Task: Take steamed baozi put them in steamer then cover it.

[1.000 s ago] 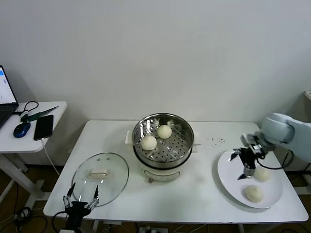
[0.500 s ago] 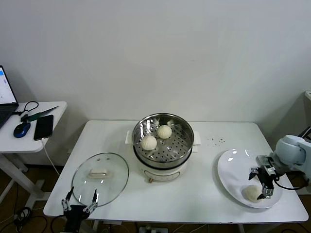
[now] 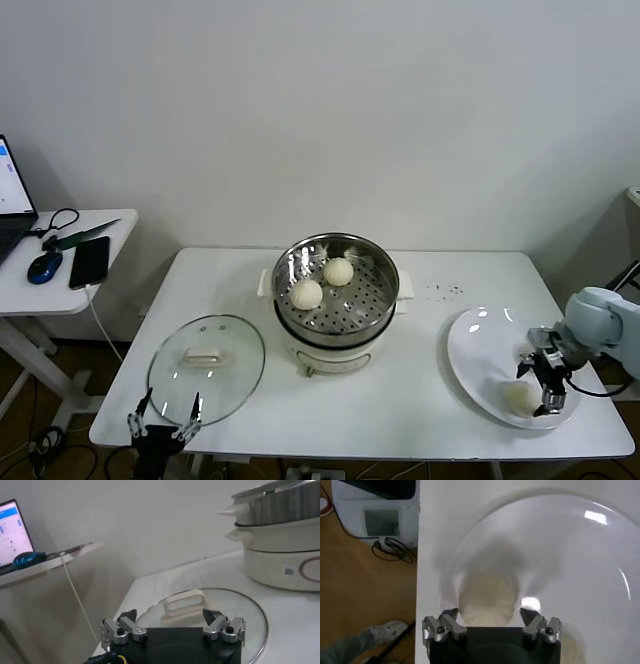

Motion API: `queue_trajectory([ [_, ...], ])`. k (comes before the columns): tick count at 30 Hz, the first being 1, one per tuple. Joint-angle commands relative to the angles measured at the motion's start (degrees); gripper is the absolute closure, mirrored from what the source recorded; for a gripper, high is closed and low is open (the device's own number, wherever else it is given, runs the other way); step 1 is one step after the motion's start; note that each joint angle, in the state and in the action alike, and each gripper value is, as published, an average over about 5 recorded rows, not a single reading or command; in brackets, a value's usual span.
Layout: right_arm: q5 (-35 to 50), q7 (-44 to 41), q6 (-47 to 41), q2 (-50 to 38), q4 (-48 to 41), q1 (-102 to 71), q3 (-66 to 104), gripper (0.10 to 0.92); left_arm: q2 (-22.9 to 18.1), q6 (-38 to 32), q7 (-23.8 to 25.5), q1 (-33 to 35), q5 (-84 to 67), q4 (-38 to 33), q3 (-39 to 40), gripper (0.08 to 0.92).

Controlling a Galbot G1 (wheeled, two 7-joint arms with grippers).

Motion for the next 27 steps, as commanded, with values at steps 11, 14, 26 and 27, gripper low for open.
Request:
queue_trajectory([
  [11,0.4,-0.9,1.5,1.0,-1.0,1.5,-1.3,0.308,-0.1,-0.1,-0.1,0.4,0.2,-0.2,0.3,0.177],
  [14,0.9,-1.4,2.7,1.1,-1.0,4.7,-3.5,0.322,-0.2,-0.1,-0.1,0.4,0.3,-0.3,0.4,0.177],
  [26,0.5,-7.3,21.6,10.7,-0.1,36.4,-21.1,0.355,-0.3,-0.3,-0.1,0.7,0.8,-0.1,0.9,0.177],
  [27,0.0,-7.7,23.8,12.7,-0.5,39.5,-22.2,0.354,-0.2,-0.3,-0.1,0.7,0.9,-0.1,0.9,0.177],
])
